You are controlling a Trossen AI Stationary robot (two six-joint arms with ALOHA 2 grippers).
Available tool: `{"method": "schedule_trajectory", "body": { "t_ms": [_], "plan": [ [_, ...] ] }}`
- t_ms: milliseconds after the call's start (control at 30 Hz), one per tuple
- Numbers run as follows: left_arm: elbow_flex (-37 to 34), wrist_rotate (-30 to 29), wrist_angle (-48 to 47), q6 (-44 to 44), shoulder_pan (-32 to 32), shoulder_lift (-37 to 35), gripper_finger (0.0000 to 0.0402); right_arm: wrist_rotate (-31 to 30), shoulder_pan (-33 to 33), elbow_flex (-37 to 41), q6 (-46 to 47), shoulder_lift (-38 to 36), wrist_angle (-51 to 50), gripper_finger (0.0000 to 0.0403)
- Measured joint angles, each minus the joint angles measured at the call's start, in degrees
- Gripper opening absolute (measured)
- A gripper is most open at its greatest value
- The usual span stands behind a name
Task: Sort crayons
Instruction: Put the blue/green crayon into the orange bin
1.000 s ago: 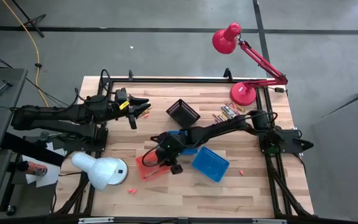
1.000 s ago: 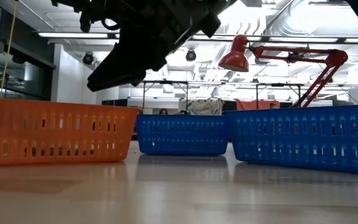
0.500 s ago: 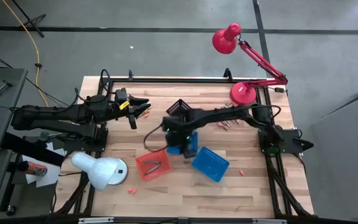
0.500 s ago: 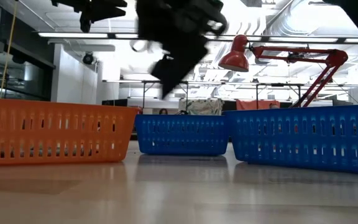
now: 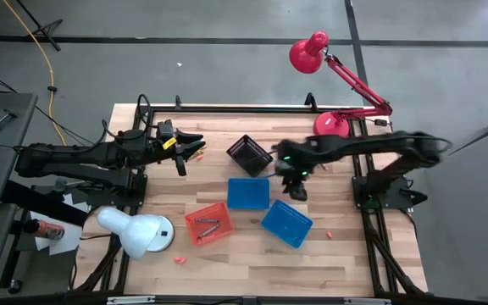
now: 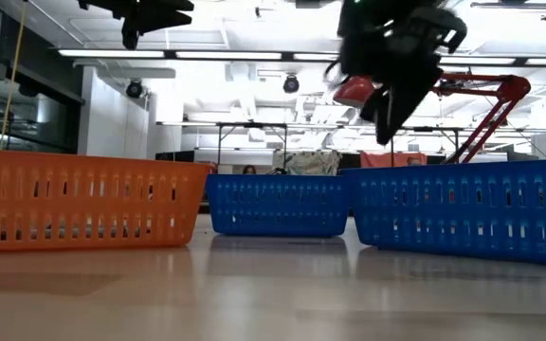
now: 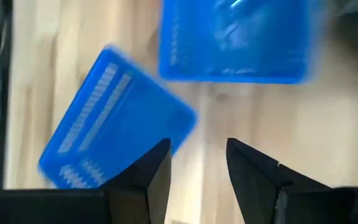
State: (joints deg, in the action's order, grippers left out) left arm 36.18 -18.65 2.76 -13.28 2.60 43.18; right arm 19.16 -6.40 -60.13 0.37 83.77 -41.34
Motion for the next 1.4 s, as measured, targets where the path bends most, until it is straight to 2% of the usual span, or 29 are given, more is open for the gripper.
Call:
{"method": "schedule_trajectory", "body": {
  "t_ms": [200,367,567,667,733,800,967,1100,1233,1400],
  "plan": [
    [0.0,0.0,-0.4,0.0,0.0,0.0,0.0108,-15.2,0.0,11.0,12.6,-17.3,19.6,0.0149],
    [0.0,0.0,-1.2,0.0,0.0,0.0,0.0108,-25.8,-0.1,16.7,14.9,-24.9,27.8,0.0149],
    [0.0,-0.4,-1.1,0.0,0.0,0.1,0.0108,-27.5,-0.1,18.0,16.3,-26.8,27.1,0.0149],
    [0.0,-6.8,1.7,-1.6,0.8,2.8,0.0108,-28.0,-0.1,18.0,16.3,-26.4,27.1,0.0149],
    [1.2,-9.6,0.0,-3.5,3.5,5.7,0.0109,-28.3,-0.1,18.0,16.3,-26.3,27.0,0.0149],
    [4.8,-7.1,-6.1,-5.5,8.3,9.3,0.0113,-28.4,-0.1,18.0,16.3,-26.1,27.3,0.0149],
    [14.3,5.0,-30.1,-9.3,22.0,21.1,0.0129,-28.4,-0.1,18.0,16.7,-26.0,27.1,0.0149],
    [17.3,7.6,-43.0,-9.6,29.3,29.7,0.0145,-28.5,-0.1,18.0,17.4,-26.0,27.0,0.0149],
    [17.1,7.8,-48.0,-9.2,32.8,35.8,0.0149,-28.7,-0.1,18.0,18.9,-26.0,27.0,0.0149],
    [17.1,10.2,-47.7,-7.3,35.5,42.2,0.0148,-28.7,-0.1,18.0,19.1,-26.0,27.0,0.0149]
  ]
}}
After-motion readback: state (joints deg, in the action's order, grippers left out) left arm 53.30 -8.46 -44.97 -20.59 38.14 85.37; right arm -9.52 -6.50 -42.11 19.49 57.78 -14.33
